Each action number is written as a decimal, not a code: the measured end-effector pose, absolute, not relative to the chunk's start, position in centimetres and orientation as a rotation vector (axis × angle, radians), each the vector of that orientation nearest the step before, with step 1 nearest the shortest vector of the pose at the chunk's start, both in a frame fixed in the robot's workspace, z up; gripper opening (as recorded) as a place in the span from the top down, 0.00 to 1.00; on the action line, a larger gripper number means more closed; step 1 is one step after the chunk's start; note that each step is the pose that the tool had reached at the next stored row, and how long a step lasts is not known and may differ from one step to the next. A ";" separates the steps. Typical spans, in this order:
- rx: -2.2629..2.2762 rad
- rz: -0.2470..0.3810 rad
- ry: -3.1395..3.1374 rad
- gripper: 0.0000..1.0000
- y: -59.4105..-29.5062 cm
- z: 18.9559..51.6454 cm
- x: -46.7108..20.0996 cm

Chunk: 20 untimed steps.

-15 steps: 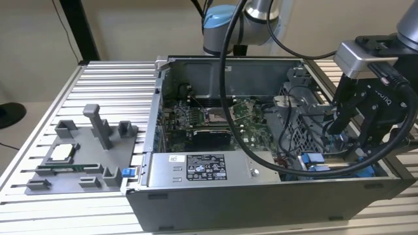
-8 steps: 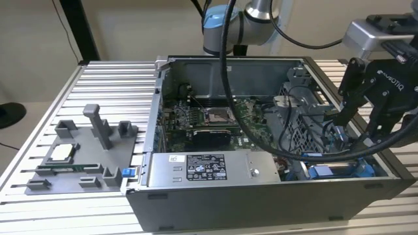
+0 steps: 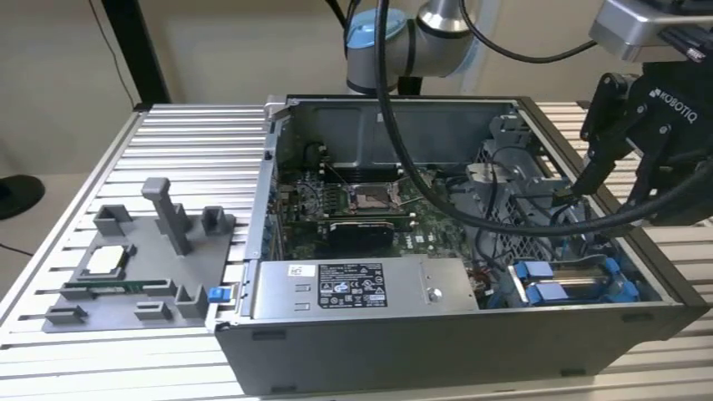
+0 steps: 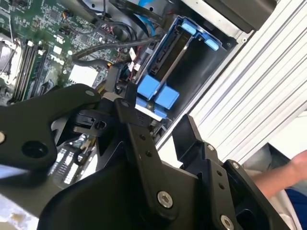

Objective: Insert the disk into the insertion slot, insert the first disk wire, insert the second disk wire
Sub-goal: 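Insert the disk into the insertion slot, then insert the first disk wire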

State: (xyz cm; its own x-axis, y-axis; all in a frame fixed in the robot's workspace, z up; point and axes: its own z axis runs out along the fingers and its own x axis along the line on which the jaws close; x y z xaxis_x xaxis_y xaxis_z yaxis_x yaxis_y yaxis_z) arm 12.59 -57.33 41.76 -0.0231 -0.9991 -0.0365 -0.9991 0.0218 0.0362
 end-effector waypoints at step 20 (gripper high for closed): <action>-2.245 -0.047 2.298 0.00 -51.3 41.8 12.1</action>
